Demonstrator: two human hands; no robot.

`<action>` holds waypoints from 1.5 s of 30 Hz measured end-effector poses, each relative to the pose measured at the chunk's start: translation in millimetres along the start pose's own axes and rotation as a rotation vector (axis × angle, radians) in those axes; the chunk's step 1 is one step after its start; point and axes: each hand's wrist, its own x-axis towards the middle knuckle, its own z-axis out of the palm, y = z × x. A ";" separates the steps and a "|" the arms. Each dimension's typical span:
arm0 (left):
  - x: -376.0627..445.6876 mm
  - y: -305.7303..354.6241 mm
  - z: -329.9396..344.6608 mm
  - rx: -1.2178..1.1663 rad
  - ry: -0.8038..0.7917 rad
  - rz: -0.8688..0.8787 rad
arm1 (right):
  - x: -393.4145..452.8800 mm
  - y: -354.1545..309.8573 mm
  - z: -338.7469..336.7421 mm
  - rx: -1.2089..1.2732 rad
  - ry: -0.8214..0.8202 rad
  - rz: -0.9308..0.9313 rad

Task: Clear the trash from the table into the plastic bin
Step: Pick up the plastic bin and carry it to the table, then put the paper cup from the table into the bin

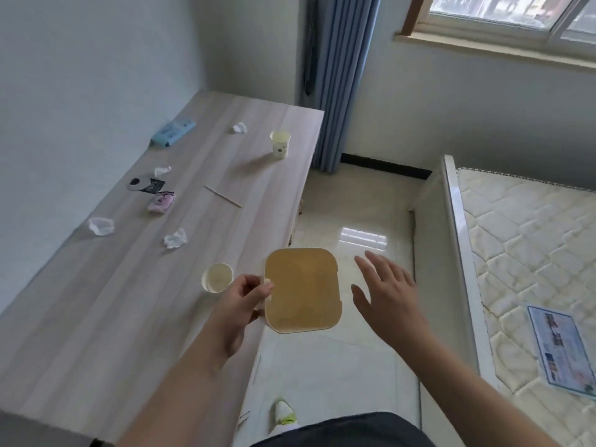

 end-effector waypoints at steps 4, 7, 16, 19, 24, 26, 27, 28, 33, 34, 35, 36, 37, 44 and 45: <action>-9.9 18.3 -28.8 -0.030 0.054 -0.003 | 36.8 -19.9 14.2 0.036 -0.055 -0.122; -15.4 28.6 -55.0 -0.076 0.121 0.001 | 68.0 -35.9 29.2 0.054 -0.129 -0.225; -41.7 42.6 -85.5 -0.160 0.367 -0.084 | 159.4 -87.9 72.5 0.140 -0.289 -0.612; -52.8 39.3 -87.1 -0.199 0.458 -0.079 | 194.2 -101.7 79.4 0.148 -0.307 -0.727; -68.7 27.6 -77.4 -0.314 0.629 -0.037 | 217.4 -127.5 92.9 0.175 -0.354 -0.879; -76.1 20.9 -72.2 -0.351 0.697 -0.024 | 216.7 -136.7 101.5 0.175 -0.388 -0.934; -80.4 16.9 -69.3 -0.361 0.729 -0.020 | 215.5 -141.6 105.9 0.182 -0.408 -0.959; -85.2 12.9 -66.3 -0.371 0.757 -0.013 | 213.5 -146.7 109.6 0.193 -0.432 -0.981; -107.4 -5.0 -48.2 -0.465 0.907 0.045 | 202.6 -172.2 125.5 0.179 -0.530 -1.121; -109.9 -8.9 -44.5 -0.493 0.944 0.055 | 201.7 -175.9 128.6 0.152 -0.541 -1.146; -111.9 -12.8 -41.1 -0.519 0.979 0.063 | 201.0 -179.2 131.9 0.121 -0.555 -1.168; -113.3 -16.3 -38.0 -0.535 1.011 0.069 | 200.4 -182.0 135.3 0.089 -0.572 -1.186; -114.1 -19.6 -35.3 -0.542 1.041 0.071 | 199.8 -184.3 138.6 0.059 -0.591 -1.201; -113.4 -36.5 -22.3 -0.526 1.174 0.053 | 190.7 -194.3 162.6 -0.101 -0.711 -1.189; -112.9 -36.9 -21.8 -0.522 1.179 0.054 | 189.8 -194.0 165.5 -0.097 -0.708 -1.173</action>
